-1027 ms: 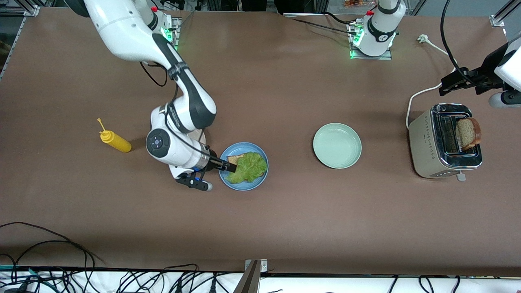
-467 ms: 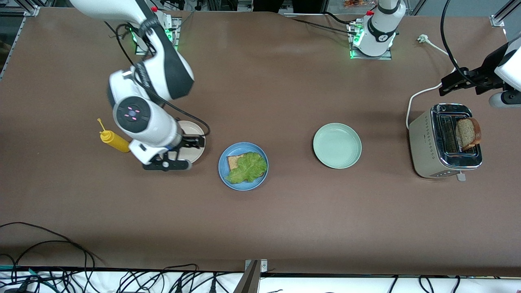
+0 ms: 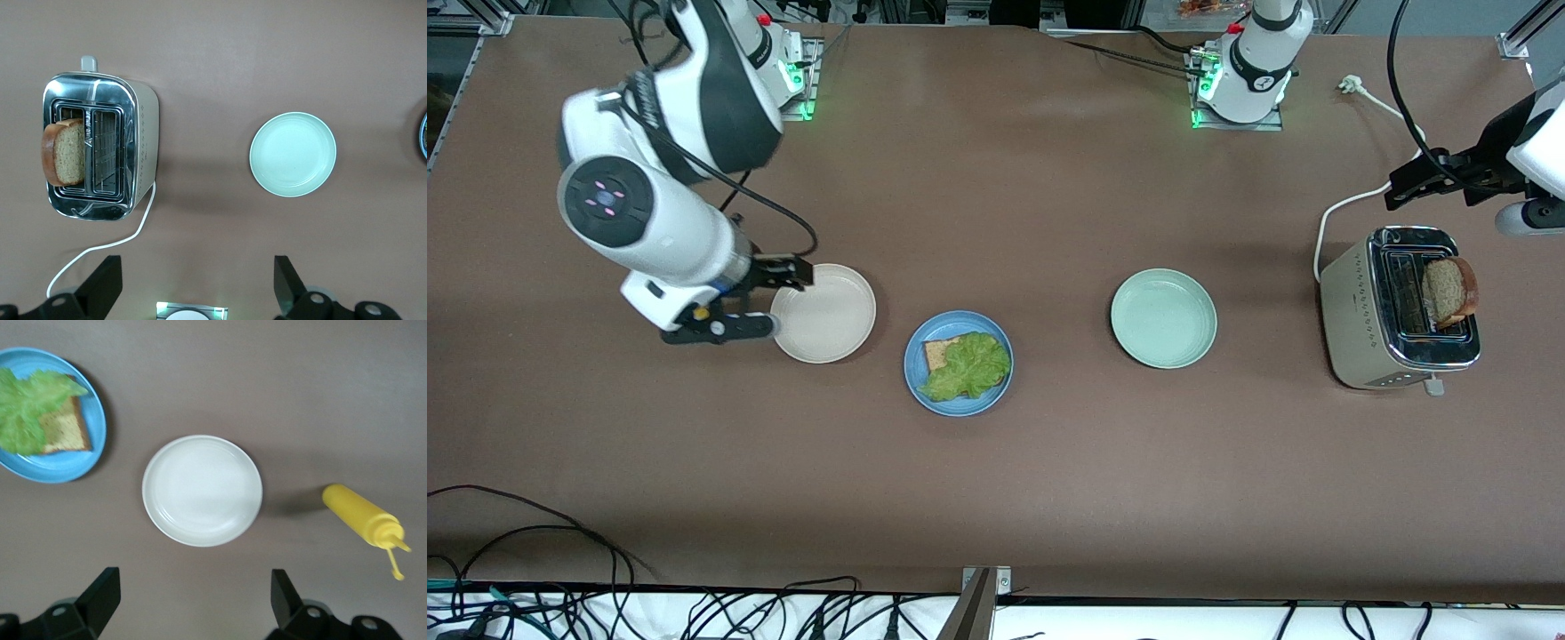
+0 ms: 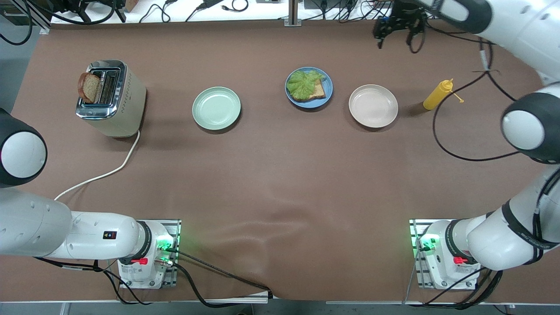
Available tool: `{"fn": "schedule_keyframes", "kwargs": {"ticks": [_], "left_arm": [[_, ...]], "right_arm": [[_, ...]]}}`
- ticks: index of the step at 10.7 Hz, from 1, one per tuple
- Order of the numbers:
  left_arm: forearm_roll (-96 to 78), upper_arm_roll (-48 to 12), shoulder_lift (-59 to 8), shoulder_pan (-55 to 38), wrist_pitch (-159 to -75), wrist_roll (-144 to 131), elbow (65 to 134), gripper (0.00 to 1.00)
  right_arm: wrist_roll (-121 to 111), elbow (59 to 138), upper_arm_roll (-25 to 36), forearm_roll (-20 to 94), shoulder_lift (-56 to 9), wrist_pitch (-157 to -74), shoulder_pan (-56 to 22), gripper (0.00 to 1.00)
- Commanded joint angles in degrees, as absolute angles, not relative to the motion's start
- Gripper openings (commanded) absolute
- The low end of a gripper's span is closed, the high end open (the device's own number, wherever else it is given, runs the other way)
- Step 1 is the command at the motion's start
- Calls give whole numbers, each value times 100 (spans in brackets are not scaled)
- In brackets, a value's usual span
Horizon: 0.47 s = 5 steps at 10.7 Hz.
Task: Make sandwich in blue plate with both arms
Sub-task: 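Move the right gripper toward the yellow mustard bottle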
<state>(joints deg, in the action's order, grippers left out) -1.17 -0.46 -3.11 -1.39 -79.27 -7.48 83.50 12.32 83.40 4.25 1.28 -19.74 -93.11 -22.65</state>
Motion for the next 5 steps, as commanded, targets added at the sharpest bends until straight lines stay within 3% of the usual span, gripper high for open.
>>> {"fn": "schedule_keyframes", "kwargs": {"ticks": [1,5], "left_arm": [[-35,-123,-352,-158,-7831,-844,8209,100],[-35,-105,-343,-176,-7840,-844,8209,100]], "right_arm": [[-222,10059,396,35,-601,-9790,-1603,100],[-3017,10371,553,140,-413,-9914,-468,100]]}}
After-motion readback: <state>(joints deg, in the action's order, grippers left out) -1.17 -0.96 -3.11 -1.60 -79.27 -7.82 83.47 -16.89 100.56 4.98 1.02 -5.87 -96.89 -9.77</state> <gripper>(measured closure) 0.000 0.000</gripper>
